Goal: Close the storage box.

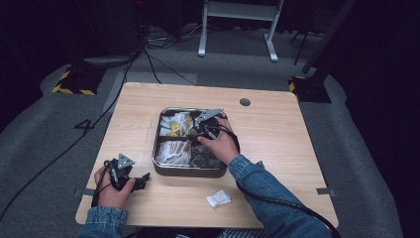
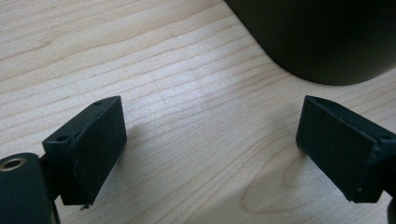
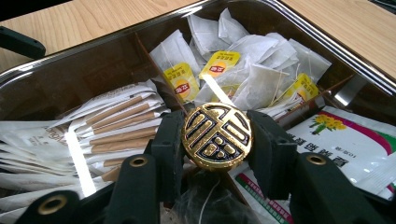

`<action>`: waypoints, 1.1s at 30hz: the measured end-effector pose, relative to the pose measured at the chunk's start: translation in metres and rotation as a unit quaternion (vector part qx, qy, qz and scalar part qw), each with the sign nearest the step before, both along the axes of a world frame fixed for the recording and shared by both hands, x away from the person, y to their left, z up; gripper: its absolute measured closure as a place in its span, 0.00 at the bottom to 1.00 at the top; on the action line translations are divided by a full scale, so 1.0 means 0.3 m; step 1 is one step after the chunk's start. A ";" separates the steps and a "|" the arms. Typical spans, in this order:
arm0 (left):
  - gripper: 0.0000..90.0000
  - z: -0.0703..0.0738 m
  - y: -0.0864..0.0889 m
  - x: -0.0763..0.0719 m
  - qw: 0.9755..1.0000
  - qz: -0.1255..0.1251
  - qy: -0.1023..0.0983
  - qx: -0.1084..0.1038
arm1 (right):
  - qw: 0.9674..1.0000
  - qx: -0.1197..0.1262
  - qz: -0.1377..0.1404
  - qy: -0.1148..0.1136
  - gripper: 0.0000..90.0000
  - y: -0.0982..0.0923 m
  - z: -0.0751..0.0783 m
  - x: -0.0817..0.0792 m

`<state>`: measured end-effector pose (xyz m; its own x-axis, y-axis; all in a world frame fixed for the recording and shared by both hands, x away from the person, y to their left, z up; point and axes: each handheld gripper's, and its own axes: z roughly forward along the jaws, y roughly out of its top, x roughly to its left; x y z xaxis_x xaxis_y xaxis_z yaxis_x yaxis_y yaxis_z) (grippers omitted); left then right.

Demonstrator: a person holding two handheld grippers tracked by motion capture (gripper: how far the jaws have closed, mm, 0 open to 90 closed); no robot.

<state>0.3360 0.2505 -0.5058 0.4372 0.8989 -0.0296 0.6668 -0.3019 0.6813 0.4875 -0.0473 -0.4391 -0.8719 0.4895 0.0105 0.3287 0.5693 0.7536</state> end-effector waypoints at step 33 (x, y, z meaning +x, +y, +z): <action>0.09 0.000 0.000 0.001 1.000 -0.003 0.001 0.001 | 0.997 0.064 -0.021 -0.029 0.45 -0.155 0.217 -0.070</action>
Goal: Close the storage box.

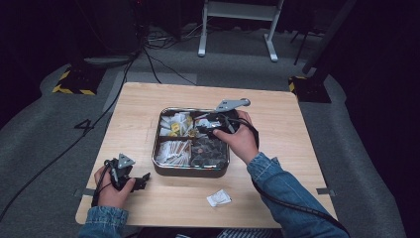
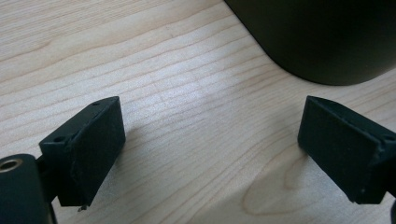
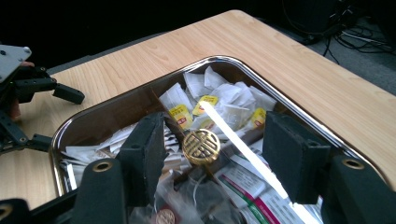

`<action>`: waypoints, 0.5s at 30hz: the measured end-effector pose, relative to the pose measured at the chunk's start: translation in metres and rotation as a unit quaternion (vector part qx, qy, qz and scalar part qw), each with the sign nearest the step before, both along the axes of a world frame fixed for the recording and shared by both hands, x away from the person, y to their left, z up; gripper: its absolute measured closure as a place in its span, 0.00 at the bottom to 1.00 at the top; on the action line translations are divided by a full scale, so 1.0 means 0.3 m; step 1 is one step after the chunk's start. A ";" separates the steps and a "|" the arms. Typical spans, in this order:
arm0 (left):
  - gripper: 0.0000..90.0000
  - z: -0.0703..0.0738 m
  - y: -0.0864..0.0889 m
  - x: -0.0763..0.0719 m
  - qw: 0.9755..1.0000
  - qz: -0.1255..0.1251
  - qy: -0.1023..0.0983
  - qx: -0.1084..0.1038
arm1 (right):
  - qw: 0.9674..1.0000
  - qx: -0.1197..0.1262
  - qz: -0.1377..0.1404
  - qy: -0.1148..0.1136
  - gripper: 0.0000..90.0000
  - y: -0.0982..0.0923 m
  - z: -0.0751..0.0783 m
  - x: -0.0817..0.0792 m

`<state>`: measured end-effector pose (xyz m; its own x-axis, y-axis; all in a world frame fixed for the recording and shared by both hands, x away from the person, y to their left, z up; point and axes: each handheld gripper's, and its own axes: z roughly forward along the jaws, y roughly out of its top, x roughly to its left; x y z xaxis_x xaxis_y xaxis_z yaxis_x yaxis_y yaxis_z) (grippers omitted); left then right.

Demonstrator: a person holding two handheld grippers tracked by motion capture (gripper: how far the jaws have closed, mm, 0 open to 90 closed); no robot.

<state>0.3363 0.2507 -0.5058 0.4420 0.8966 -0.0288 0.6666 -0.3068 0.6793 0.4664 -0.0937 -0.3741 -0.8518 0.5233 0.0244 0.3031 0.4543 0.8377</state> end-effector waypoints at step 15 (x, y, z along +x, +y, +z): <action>0.09 0.000 0.002 -0.007 1.000 0.000 0.001 0.000 | 0.998 0.031 -0.052 -0.001 0.43 -0.269 0.067 -0.041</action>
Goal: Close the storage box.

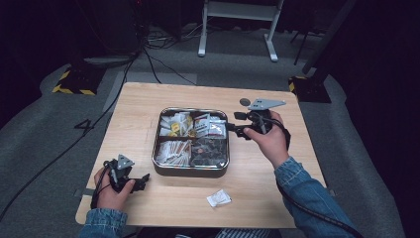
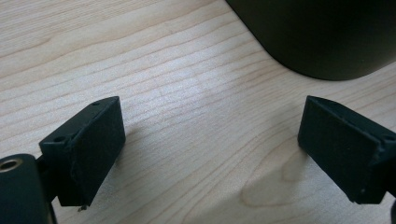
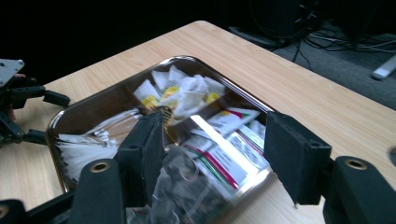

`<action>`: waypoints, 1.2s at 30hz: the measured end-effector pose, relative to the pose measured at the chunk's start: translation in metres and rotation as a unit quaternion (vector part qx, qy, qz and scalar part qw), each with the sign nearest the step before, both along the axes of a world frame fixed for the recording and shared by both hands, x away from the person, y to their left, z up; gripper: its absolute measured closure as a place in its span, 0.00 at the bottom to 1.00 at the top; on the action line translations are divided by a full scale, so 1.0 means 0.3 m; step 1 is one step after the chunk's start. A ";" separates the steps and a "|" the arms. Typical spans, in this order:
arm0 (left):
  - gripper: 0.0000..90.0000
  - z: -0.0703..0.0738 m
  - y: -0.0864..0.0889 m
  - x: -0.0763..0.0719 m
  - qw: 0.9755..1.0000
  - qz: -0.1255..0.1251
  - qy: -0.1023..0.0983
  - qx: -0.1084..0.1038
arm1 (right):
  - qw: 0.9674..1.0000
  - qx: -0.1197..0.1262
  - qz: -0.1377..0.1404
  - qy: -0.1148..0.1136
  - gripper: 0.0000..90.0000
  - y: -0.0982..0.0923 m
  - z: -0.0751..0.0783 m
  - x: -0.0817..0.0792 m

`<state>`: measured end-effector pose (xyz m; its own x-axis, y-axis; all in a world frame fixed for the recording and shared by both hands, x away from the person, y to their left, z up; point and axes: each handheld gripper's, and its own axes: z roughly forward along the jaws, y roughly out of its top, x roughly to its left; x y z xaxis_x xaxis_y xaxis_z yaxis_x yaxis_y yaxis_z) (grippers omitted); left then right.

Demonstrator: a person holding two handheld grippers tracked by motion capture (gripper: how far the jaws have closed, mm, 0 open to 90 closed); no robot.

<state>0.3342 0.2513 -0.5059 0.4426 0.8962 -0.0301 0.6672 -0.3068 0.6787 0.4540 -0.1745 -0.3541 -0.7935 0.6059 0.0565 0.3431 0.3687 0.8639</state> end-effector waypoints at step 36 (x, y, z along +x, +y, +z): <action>0.06 0.001 0.001 0.019 1.000 -0.011 0.004 0.004 | 0.994 0.004 -0.108 0.033 0.40 -0.423 -0.241 -0.140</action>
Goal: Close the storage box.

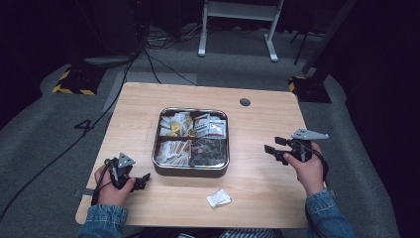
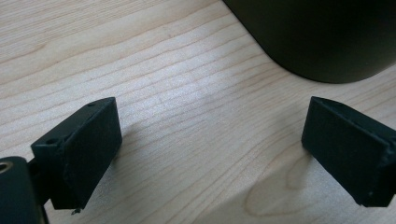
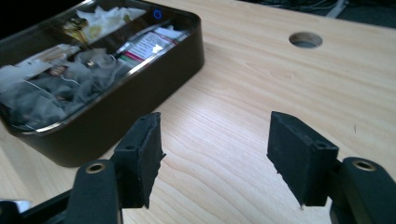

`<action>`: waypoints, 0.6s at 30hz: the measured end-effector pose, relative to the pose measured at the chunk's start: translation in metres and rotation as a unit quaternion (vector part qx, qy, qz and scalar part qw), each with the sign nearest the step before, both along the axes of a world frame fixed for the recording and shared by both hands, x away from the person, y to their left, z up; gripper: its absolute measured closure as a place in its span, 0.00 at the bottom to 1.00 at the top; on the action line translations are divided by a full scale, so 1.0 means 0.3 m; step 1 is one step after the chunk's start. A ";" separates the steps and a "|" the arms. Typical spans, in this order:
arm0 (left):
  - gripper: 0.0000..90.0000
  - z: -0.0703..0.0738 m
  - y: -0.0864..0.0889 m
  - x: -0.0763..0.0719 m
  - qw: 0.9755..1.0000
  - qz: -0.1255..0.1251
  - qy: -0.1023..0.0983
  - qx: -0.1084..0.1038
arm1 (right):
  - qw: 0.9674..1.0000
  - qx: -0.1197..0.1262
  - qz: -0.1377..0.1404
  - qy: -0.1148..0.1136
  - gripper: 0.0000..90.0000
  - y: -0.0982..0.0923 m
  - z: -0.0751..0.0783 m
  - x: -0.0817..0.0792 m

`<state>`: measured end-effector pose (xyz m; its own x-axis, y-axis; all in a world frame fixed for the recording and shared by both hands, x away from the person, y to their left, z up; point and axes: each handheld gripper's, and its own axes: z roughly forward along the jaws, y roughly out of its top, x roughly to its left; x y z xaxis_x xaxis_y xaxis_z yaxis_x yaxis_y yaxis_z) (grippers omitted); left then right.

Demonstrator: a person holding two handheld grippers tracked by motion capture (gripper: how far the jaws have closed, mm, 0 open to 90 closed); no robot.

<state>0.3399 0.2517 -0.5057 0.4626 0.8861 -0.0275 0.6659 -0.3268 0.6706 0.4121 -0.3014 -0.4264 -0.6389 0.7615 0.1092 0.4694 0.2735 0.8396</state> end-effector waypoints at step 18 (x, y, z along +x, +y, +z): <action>0.04 -0.001 -0.003 0.008 1.000 -0.003 0.002 -0.001 | 0.997 -0.064 -0.010 0.042 0.40 -0.058 -0.172 -0.021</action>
